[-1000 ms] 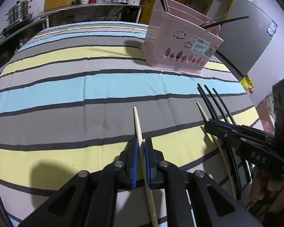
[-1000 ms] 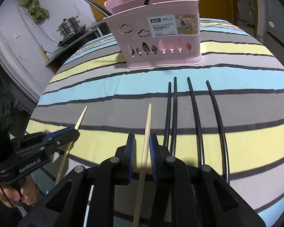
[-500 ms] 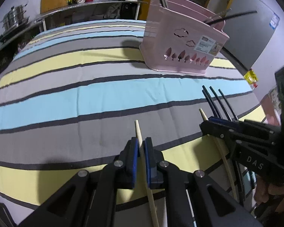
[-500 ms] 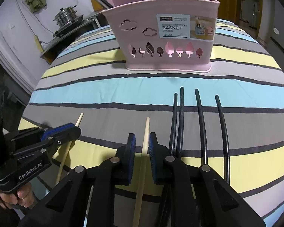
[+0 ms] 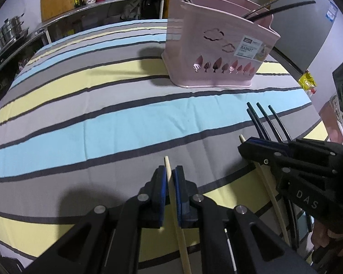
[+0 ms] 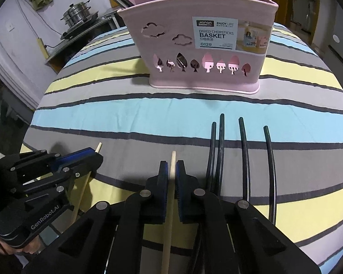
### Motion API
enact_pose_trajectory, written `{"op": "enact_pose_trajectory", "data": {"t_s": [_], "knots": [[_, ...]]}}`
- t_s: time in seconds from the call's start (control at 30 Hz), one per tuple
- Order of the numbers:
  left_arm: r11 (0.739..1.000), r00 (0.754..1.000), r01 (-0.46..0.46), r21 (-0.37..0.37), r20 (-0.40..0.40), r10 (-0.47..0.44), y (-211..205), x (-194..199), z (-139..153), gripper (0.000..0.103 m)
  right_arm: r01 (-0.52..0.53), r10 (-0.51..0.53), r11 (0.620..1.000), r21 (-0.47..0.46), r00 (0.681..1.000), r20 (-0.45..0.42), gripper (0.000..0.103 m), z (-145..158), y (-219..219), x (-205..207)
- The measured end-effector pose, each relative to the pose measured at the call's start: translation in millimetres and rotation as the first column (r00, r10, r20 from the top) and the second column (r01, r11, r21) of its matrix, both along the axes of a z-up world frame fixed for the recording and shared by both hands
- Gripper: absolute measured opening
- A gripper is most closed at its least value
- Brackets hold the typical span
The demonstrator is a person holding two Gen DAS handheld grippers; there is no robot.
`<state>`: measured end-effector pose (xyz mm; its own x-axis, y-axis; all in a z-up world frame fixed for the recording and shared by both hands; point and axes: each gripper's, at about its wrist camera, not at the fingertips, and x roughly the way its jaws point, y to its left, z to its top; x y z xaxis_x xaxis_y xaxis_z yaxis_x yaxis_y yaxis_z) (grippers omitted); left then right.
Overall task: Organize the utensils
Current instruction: 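Lift both wooden chopsticks and carry them over the pink basket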
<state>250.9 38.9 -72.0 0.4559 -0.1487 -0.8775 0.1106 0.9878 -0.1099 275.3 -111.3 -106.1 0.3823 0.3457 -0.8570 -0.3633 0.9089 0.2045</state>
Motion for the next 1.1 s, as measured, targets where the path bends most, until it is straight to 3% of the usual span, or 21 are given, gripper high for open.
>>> {"op": "enact_pose_trajectory", "data": {"t_s": [0.13,0.4,0.77,1.1], "knots": [[1.0,1.0,0.003,0.022,0.002,-0.003,-4,1,1,0.007,-0.003,0.003,1.0,0.004,1.0,0.002,0.005,1,-1,0],[0.999,1.0,-0.018,-0.045,-0.003,0.017,4,3,10,0.005,-0.001,0.001,0.998,0.065,1.0,0.005,0.005,11,-10,-6],[0.997,0.994,0.002,-0.079,0.112,0.007,12,-6,73,0.005,-0.005,-0.008,0.992,0.123,0.995,0.102,0.005,65,-23,-15],[0.995,0.974,0.008,-0.1,0.226,0.015,17,-11,130,0.005,-0.004,-0.032,0.988,0.155,0.973,0.23,0.005,125,-35,-25]]}}
